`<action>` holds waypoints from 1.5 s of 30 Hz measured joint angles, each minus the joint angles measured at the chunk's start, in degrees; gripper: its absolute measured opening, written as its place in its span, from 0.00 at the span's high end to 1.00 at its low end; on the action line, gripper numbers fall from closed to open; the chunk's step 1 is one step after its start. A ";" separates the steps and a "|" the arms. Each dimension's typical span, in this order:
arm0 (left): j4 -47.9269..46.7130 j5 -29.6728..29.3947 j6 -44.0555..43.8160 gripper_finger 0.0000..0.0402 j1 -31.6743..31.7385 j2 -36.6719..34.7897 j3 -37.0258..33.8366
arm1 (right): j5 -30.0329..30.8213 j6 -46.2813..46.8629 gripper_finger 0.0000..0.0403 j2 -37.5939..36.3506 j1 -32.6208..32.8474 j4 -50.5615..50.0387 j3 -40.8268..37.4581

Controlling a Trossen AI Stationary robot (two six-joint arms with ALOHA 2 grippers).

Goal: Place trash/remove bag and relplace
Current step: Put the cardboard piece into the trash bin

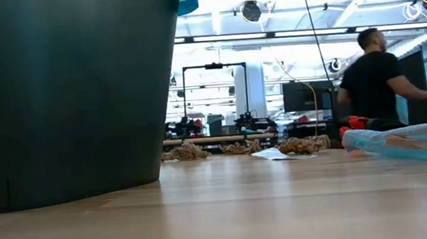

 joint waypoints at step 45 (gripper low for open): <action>7.96 3.20 -2.42 0.77 -3.54 5.27 -10.52 | -0.68 0.24 0.32 0.04 -0.30 -0.20 -0.02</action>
